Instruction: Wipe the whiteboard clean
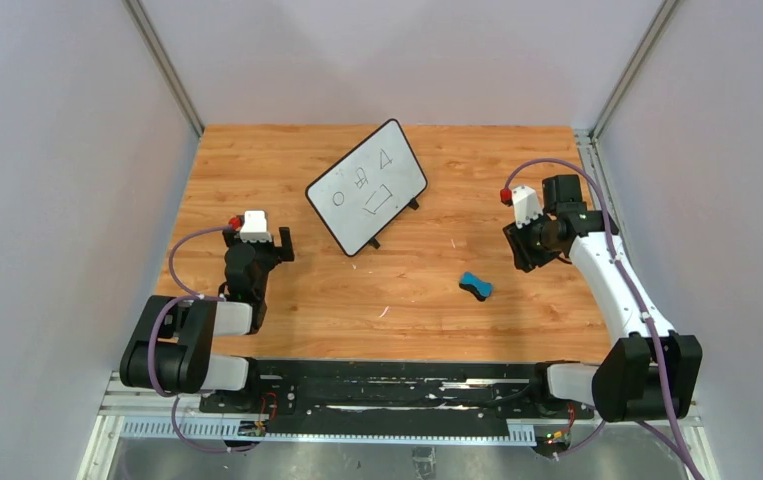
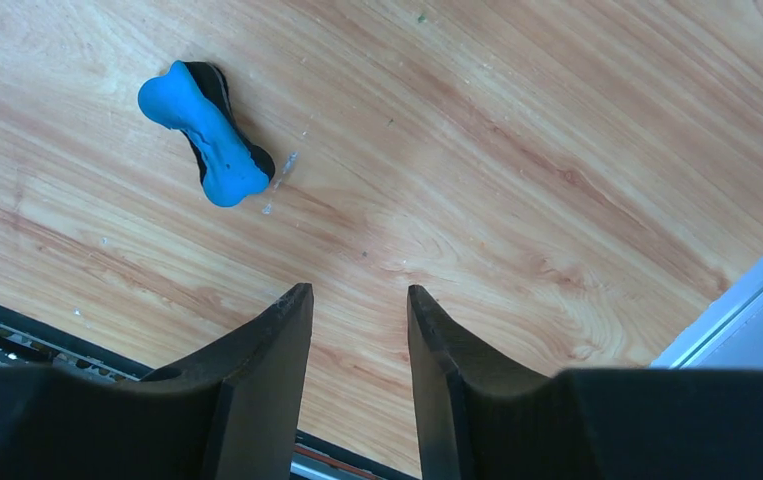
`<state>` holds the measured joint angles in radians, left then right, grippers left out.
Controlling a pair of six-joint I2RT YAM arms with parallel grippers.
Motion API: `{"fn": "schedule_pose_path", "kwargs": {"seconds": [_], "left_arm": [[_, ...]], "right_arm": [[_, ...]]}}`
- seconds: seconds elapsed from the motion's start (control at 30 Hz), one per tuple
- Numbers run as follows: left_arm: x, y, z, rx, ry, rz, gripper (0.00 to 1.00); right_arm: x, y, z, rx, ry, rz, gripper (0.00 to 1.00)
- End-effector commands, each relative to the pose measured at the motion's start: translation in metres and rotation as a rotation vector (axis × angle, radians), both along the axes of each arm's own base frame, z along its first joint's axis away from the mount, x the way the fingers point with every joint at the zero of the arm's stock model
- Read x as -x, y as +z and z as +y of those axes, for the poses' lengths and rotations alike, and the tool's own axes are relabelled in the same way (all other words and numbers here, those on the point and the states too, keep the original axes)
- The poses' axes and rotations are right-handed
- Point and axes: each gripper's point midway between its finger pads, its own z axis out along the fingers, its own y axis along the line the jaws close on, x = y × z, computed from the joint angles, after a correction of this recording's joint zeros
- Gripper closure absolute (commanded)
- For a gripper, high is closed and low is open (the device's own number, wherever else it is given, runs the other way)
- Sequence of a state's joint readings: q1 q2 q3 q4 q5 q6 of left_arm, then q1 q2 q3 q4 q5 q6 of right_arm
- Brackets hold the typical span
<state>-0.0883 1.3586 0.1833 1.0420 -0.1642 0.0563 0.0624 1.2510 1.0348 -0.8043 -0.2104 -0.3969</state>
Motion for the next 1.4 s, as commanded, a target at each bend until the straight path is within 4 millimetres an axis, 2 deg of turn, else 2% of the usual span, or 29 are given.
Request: {"fn": "schedule_pose_path", "kwargs": {"seconds": [0.0, 0.37, 0.6, 0.77, 1.07, 1.13, 1.37], "left_arm": [[-0.004, 0.01, 0.001, -0.001, 0.013, -0.035, 0.02], [-0.004, 0.01, 0.001, -0.001, 0.012, -0.035, 0.02], [-0.004, 0.009, 0.001, 0.0, 0.012, -0.035, 0.02], [-0.004, 0.01, 0.001, 0.0, 0.013, -0.036, 0.02], [-0.004, 0.01, 0.001, -0.001, 0.012, -0.035, 0.02], [-0.004, 0.009, 0.001, 0.0, 0.012, -0.035, 0.02], [-0.004, 0.009, 0.001, 0.0, 0.013, -0.035, 0.02]], "right_arm": [[0.005, 0.0, 0.002, -0.024, 0.017, 0.007, 0.59], [0.009, -0.008, 0.009, -0.057, 0.05, 0.047, 0.6], [0.018, -0.011, 0.025, -0.134, 0.142, 0.143, 0.6], [0.02, -0.018, 0.023, -0.117, 0.195, 0.193, 0.6], [0.032, -0.031, 0.027, -0.134, 0.416, 0.294, 0.55], [0.029, -0.037, 0.024, -0.122, 0.434, 0.317, 0.54], [-0.006, -0.054, 0.017, -0.061, 0.374, 0.272, 0.49]]}}
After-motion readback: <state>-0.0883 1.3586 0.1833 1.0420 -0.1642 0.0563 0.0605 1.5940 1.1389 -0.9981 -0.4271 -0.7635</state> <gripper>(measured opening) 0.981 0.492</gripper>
